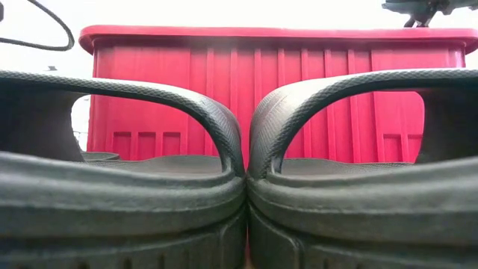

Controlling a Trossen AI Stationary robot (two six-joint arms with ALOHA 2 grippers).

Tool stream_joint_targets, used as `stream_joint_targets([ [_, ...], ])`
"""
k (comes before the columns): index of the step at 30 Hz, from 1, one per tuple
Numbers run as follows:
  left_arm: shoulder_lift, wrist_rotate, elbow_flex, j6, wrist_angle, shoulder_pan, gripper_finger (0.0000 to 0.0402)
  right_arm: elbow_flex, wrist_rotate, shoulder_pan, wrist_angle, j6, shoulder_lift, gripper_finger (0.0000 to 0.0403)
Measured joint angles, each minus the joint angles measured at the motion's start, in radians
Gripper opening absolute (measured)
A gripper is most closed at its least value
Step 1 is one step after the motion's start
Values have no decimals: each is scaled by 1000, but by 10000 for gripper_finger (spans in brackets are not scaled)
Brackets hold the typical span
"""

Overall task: Pick and place slides into bin
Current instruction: Put the black slides into the red bin

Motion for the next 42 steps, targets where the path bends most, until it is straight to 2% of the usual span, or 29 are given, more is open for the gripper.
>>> stream_joint_targets([
  [4,1,11,-33,-57,65,0,295,0,0,0,0,0,0,41],
  [8,1,35,-50,-81,66,0,237,0,0,0,0,-2,0,41],
  [12,2,67,-50,-83,85,0,159,0,0,0,0,-25,0,41],
  [17,2,163,-51,-86,151,0,31,0,0,0,0,-35,0,41],
  [18,2,169,-51,-92,164,1,16,0,0,0,0,-37,0,41],
  [24,1,160,3,-111,175,2,7,0,3,0,0,-53,0,41],
  [29,0,111,64,-131,61,2,4,0,4,0,0,-57,0,41],
  [31,1,86,107,-95,12,3,3,0,4,0,0,-57,0,41],
  [37,2,-59,350,16,-221,9,3,0,2,0,0,-57,0,41],
  [42,11,-291,656,141,-549,71,2,0,0,0,0,-72,0,41],
])
